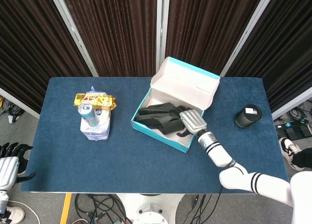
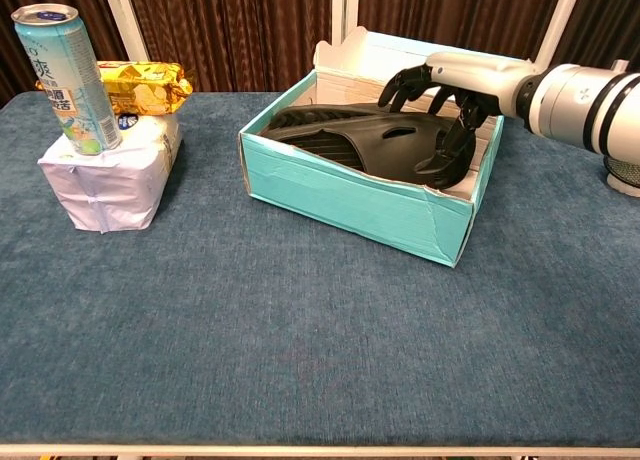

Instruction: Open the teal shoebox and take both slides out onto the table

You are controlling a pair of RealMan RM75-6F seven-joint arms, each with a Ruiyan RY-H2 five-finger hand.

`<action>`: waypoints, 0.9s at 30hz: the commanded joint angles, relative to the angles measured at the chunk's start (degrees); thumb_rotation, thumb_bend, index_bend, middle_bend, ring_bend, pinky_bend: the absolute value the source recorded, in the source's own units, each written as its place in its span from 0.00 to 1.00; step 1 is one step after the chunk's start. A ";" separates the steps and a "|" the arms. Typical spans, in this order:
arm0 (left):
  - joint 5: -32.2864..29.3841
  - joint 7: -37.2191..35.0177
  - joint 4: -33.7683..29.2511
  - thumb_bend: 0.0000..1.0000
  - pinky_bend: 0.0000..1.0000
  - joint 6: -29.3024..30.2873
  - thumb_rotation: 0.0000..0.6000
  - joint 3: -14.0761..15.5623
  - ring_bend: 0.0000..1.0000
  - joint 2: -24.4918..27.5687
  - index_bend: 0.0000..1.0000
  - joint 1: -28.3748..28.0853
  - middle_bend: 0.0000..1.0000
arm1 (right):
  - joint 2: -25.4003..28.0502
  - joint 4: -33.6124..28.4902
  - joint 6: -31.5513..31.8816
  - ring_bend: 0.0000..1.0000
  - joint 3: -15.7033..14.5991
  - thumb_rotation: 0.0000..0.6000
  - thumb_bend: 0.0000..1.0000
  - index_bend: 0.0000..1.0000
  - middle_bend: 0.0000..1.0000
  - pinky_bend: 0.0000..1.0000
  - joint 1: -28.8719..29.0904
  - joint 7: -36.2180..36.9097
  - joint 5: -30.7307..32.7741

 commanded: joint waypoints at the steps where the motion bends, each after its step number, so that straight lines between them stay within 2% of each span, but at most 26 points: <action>1: -0.22 0.06 0.02 0.00 0.06 -0.03 1.00 -0.01 0.09 0.01 0.23 0.08 0.18 | -0.22 -0.06 -0.07 0.11 -0.19 1.00 0.04 0.21 0.22 0.23 -0.05 0.20 -0.16; 11: 0.31 -0.13 -0.05 0.00 0.06 -0.17 1.00 0.03 0.09 -0.16 0.23 -0.16 0.18 | 1.31 -3.89 0.44 0.14 -1.09 1.00 0.04 0.21 0.24 0.24 -0.75 0.89 -2.73; 22: 0.00 -1.01 0.70 0.00 0.06 -0.30 1.00 0.24 0.09 -0.46 0.23 0.17 0.18 | -3.83 1.66 -0.76 0.15 -0.18 1.00 0.05 0.20 0.25 0.32 1.82 -4.21 3.44; 27: -0.05 -1.40 1.12 0.00 0.06 -0.52 1.00 0.25 0.09 -0.70 0.23 0.15 0.18 | -6.24 3.91 -0.40 0.18 0.03 1.00 0.06 0.24 0.28 0.38 2.72 -5.67 4.32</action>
